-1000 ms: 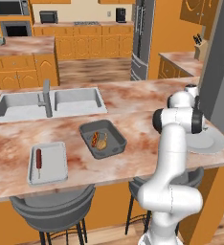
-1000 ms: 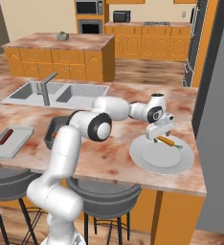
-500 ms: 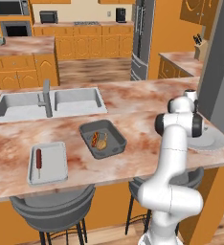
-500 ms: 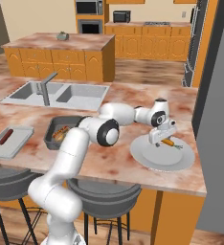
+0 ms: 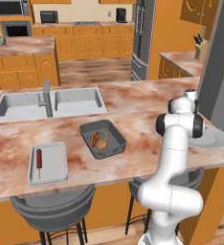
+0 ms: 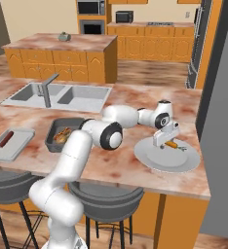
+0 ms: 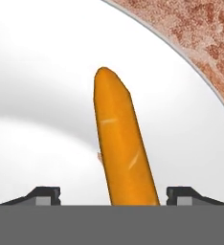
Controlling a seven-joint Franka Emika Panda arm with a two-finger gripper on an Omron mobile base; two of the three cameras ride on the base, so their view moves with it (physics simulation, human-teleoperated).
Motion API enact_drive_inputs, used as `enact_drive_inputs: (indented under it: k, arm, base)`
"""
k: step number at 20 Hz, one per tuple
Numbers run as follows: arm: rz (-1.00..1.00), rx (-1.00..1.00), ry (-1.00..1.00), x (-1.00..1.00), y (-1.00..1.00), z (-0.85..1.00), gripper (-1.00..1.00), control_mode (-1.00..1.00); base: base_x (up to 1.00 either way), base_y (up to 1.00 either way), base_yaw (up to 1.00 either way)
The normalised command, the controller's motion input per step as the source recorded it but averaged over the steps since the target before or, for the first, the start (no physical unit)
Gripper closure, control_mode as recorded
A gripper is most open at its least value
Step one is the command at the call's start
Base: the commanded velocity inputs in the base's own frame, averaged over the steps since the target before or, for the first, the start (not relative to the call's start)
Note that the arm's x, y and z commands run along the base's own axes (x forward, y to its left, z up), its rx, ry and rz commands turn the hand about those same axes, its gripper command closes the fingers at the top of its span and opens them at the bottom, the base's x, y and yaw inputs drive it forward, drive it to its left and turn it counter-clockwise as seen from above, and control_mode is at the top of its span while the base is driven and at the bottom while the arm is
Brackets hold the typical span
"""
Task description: Place one cooked food and one vegetable from the large plate to each tupperware container.
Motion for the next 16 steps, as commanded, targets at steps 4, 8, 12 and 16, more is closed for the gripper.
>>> enact_drive_inputs:
  k: [4, 8, 12, 16]
  arm:
    - [0.00, 0.00, -0.28, -1.00, 0.04, -0.94, 1.00, -1.00]
    - [-0.02, 0.00, -0.28, -1.00, 0.13, -0.75, 1.00, -1.00]
    - [-0.13, -0.01, -0.02, -0.90, 0.25, -0.16, 1.00, -1.00]
    - [-0.11, -0.05, 0.00, -0.51, 0.52, 0.28, 1.00, -1.00]
  base:
    - [0.00, 0.00, 0.00]
    - [0.00, 0.00, 0.00]
    - [0.00, 0.00, 0.00]
    - [0.00, 0.00, 0.00]
